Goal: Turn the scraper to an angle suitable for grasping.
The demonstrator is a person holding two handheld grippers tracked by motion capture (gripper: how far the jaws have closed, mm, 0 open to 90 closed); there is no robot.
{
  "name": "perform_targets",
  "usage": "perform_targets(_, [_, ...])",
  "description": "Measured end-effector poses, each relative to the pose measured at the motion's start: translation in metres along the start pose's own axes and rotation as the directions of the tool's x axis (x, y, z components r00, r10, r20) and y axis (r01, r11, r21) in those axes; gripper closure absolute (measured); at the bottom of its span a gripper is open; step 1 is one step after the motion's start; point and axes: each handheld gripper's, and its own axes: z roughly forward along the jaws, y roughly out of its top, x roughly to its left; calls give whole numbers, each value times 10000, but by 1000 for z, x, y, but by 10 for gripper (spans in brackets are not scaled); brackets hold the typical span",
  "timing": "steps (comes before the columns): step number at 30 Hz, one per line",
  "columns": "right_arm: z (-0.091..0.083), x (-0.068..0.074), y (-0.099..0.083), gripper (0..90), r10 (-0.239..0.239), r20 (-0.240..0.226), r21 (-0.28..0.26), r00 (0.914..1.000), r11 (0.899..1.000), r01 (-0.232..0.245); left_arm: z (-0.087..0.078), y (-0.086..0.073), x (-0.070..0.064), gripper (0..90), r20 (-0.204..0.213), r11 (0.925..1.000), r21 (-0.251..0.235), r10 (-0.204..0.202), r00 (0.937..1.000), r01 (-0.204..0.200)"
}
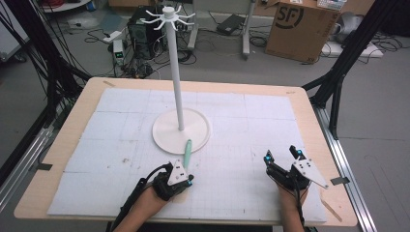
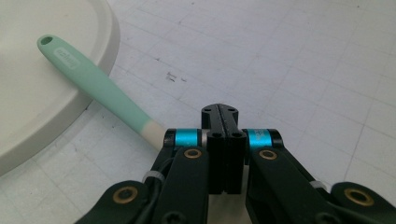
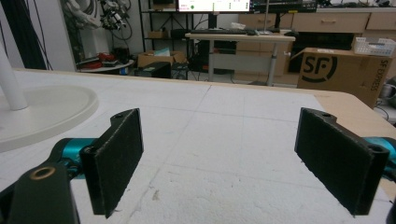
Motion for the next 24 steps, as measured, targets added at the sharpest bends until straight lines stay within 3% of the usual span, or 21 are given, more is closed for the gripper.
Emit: perform_targets(24, [0, 0, 0, 147, 12, -8, -1, 10000, 10000, -12, -14, -4, 11, 900, -158, 9999, -45, -121, 9998, 120])
